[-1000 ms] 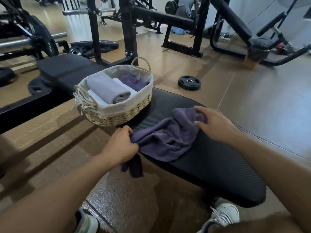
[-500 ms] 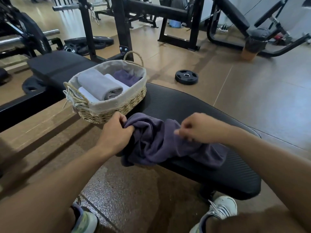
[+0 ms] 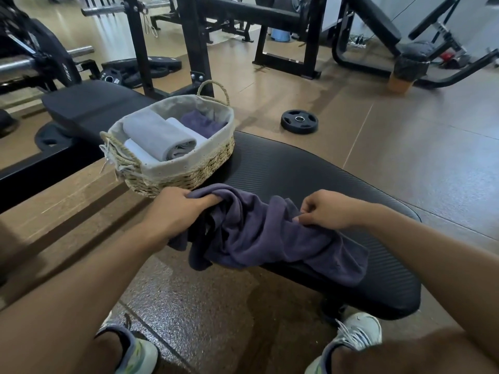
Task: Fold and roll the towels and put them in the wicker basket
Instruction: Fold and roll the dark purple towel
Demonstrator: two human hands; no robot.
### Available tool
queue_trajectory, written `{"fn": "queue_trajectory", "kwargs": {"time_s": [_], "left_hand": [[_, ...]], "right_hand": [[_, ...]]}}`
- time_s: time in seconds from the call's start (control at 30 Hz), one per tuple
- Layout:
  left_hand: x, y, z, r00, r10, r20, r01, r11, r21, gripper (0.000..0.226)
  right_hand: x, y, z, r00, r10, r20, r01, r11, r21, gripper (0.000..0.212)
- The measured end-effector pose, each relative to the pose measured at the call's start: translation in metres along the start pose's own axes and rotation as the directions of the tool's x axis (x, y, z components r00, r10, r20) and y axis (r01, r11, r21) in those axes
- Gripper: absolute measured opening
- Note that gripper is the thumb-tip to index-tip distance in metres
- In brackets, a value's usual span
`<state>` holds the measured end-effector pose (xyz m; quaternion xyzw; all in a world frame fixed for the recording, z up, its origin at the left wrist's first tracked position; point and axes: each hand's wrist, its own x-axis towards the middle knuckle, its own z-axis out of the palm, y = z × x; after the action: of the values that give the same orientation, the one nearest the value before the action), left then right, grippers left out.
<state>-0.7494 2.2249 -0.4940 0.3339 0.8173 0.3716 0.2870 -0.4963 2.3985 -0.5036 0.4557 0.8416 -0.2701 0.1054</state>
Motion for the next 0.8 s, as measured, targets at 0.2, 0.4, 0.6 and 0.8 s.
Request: {"fn": "queue_trajectory", "kwargs": {"time_s": [0.2, 0.4, 0.6, 0.8], "left_hand": [[0.006, 0.011, -0.006, 1.000, 0.001, 0.014, 0.007, 0.866, -0.500, 0.014], [0.008, 0.006, -0.012, 0.951, 0.177, -0.253, -0.282, 0.829, -0.482, 0.023], [-0.010, 0.002, 0.008, 0.929, 0.346, -0.129, -0.369, 0.889, -0.270, 0.017], [-0.026, 0.002, 0.029, 0.912, 0.405, -0.064, -0.410, 0.896, -0.170, 0.011]], "right_hand": [[-0.003, 0.001, -0.022, 0.851, 0.127, -0.510, 0.020, 0.962, 0.273, 0.019], [-0.019, 0.000, -0.035, 0.577, 0.225, -0.785, 0.218, 0.884, 0.414, 0.014], [-0.022, -0.010, -0.020, 0.960, 0.019, -0.280, 0.014, 0.993, 0.114, 0.010], [-0.030, -0.044, -0.005, 0.919, -0.062, -0.390, 0.190, 0.936, 0.297, 0.026]]}}
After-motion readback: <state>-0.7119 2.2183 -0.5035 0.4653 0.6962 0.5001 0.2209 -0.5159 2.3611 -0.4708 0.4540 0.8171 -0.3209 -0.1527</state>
